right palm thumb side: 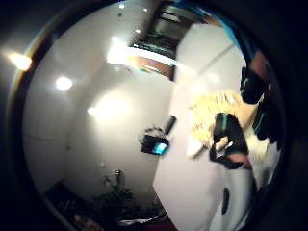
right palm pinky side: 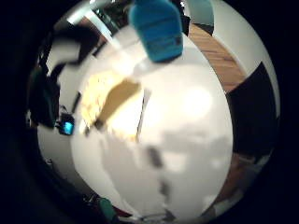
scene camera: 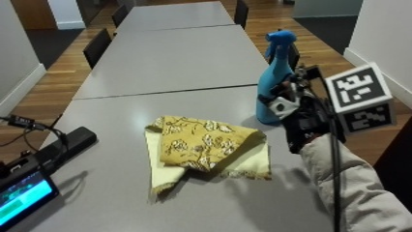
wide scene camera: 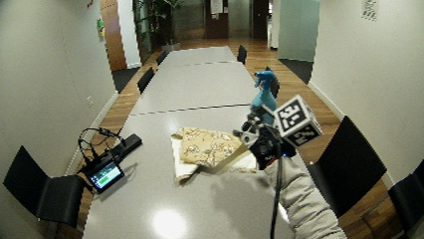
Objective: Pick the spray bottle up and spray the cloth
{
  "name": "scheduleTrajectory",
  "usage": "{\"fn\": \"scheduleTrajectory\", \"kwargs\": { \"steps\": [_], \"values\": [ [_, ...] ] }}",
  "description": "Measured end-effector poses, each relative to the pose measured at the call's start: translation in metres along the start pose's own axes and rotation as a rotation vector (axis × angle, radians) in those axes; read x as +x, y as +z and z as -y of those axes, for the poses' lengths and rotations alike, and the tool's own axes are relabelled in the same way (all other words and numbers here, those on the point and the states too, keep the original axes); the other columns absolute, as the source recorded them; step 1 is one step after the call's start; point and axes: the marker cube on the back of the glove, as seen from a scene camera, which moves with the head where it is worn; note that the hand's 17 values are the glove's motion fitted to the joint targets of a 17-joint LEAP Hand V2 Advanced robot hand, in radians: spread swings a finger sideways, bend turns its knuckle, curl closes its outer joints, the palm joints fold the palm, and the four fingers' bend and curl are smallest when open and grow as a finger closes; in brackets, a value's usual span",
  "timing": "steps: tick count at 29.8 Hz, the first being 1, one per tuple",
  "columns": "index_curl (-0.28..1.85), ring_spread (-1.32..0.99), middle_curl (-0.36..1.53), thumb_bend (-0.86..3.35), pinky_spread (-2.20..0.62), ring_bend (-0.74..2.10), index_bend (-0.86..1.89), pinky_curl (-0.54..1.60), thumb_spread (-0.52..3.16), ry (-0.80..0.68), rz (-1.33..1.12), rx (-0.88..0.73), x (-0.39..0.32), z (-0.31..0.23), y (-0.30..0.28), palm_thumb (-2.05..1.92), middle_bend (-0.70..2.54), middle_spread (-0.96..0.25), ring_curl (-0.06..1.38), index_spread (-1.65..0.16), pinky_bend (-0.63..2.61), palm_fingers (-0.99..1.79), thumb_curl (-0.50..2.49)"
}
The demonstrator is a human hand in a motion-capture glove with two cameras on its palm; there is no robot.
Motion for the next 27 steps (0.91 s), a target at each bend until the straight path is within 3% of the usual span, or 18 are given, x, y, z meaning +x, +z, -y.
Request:
{"fn": "scheduleTrajectory", "kwargs": {
  "steps": [4, 6, 10, 13, 19, 27],
  "values": [
    [0.42, -0.14, 0.42, 0.27, -0.20, 0.72, 0.33, 0.42, 0.74, 0.028, 0.147, 0.139, 0.048, 0.030, -0.032, 0.93, 0.73, -0.09, 0.44, -0.20, 0.66, 0.78, 0.42],
    [0.46, -0.12, 0.43, 0.27, -0.15, 0.60, 0.41, 0.36, 0.78, 0.019, 0.144, 0.175, 0.056, 0.045, -0.042, 0.95, 0.73, -0.08, 0.41, -0.20, 0.44, 0.50, 0.43],
    [0.45, -0.12, 0.43, 0.21, -0.10, 0.50, 0.42, 0.29, 0.81, 0.000, 0.067, 0.161, 0.048, 0.071, -0.053, 0.92, 0.75, -0.06, 0.38, -0.22, 0.22, 0.40, 0.43],
    [0.42, -0.14, 0.41, 0.17, -0.05, 0.47, 0.36, 0.25, 0.82, 0.005, 0.041, 0.154, 0.044, 0.079, -0.058, 0.91, 0.70, -0.05, 0.34, -0.23, 0.18, 0.44, 0.44],
    [0.40, -0.16, 0.39, 0.14, -0.10, 0.41, 0.40, 0.23, 0.71, 0.016, 0.058, 0.250, 0.040, 0.089, -0.084, 1.00, 0.61, -0.07, 0.29, -0.26, 0.25, 0.98, 0.48],
    [0.46, -0.16, 0.43, 0.07, -0.18, 0.47, 0.34, 0.31, 0.56, 0.023, 0.074, 0.492, 0.046, 0.085, -0.110, 1.03, 0.61, -0.07, 0.38, -0.26, 0.23, 1.14, 0.53]
  ]
}}
